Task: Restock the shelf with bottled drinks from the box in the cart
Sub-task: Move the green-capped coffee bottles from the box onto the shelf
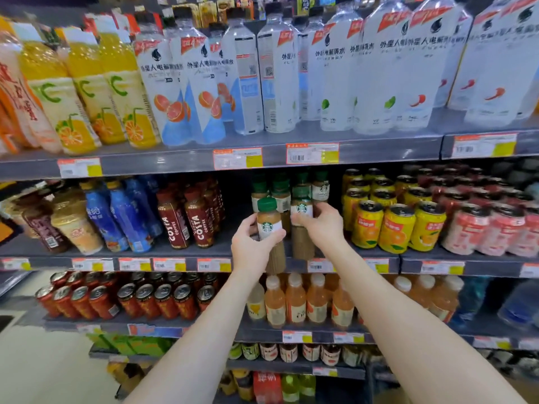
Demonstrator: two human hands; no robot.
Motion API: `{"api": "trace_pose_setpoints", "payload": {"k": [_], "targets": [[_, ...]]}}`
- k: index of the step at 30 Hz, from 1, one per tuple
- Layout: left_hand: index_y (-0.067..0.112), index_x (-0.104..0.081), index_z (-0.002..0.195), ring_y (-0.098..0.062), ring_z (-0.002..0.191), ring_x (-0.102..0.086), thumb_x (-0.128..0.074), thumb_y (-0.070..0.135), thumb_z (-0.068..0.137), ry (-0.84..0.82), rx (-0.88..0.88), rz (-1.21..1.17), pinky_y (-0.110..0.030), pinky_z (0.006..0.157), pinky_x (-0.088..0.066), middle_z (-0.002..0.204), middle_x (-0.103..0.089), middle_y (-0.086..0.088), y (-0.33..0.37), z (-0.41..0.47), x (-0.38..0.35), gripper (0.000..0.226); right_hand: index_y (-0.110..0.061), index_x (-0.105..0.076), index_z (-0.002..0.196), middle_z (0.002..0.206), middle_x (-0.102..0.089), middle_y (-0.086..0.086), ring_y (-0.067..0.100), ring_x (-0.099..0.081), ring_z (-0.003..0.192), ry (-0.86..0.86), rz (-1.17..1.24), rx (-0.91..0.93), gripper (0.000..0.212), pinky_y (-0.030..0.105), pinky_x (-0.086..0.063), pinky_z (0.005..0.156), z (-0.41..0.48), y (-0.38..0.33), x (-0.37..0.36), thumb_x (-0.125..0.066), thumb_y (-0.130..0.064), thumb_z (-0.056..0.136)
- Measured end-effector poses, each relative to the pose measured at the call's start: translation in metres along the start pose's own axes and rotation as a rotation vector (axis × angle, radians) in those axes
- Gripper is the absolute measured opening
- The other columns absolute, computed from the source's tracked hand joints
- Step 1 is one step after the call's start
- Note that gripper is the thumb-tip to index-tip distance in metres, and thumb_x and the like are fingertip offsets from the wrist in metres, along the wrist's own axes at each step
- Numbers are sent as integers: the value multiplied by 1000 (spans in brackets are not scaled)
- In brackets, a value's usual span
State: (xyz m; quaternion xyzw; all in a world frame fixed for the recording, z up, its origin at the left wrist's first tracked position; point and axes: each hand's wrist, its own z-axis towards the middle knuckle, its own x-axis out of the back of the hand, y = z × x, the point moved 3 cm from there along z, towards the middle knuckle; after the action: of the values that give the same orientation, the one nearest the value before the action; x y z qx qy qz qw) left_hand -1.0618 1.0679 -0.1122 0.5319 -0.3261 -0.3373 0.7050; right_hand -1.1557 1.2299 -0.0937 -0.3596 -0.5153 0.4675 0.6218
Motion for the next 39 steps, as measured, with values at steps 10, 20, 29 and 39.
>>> {"api": "trace_pose_setpoints", "payload": {"k": [10, 20, 29, 39], "targets": [[25, -68, 122, -7, 94, -73, -93, 21, 73, -6, 22, -44, -27, 79, -61, 106, -74, 8, -8, 30, -12, 56, -15, -57, 128, 120, -70, 4, 20, -67, 110, 64, 3, 42, 59, 29, -52, 89, 29, 22, -18, -87, -21, 78], [27, -68, 119, -5, 95, -72, -94, 25, 72, -103, 40, -24, -20, 76, -57, 105, -76, 8, -9, 48, -25, 53, -13, -53, 136, 123, -70, 8, 24, -66, 112, 79, -32, 40, 64, 31, -52, 91, 44, 28, -28, -85, -25, 82], [23, -60, 123, -6, 97, -71, -96, 20, 67, -162, 84, -74, -19, 74, -54, 106, -74, 6, -13, 56, -31, 68, -15, -59, 132, 123, -68, 7, 25, -64, 116, 162, -22, 22, 51, 35, -53, 94, 41, 31, -33, -78, -15, 85], [30, -66, 111, -7, 104, -68, -96, 16, 67, -228, 69, -78, -30, 92, -56, 109, -73, 8, -11, 58, -78, 55, -23, -52, 142, 128, -63, -8, 7, -61, 113, -115, 2, 45, 64, 25, -53, 93, 4, 54, -8, -69, -7, 83]]}}
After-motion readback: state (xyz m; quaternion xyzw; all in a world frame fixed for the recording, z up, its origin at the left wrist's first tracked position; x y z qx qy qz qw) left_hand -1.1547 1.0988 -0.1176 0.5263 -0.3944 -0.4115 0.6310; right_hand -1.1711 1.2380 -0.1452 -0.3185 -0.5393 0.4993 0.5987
